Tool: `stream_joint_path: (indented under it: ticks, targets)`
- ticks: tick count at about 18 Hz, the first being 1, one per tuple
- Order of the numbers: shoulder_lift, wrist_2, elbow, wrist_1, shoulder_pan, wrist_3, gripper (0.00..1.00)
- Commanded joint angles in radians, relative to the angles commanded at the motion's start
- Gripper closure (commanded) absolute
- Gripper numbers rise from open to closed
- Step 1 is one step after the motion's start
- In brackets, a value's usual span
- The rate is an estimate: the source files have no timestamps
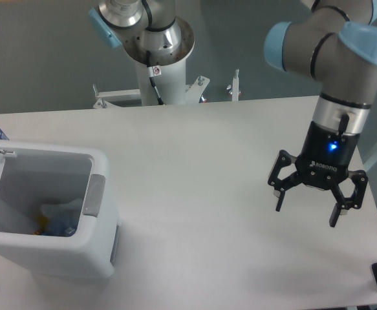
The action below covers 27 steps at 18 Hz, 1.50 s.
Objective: Place the trash in the trash can
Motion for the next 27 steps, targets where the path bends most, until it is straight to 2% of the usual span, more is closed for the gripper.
stream_joint_path:
  ticks: [5, 7, 10, 15, 20, 27]
  targets:
    - [0.011, 0.174, -0.100, -0.048, -0.003, 0.192, 0.00]
    - [0.014, 0.239, -0.117, -0.051, -0.003, 0.258, 0.00]
    - [0.009, 0.327, -0.120, -0.054, -0.018, 0.263, 0.00]
    - [0.005, 0.356, -0.123, -0.043, -0.025, 0.257, 0.00]
    - [0.011, 0.505, -0.153, -0.038, -0.064, 0.270, 0.00]
    - [0.011, 0.488, -0.149, -0.042, -0.077, 0.270, 0.00]
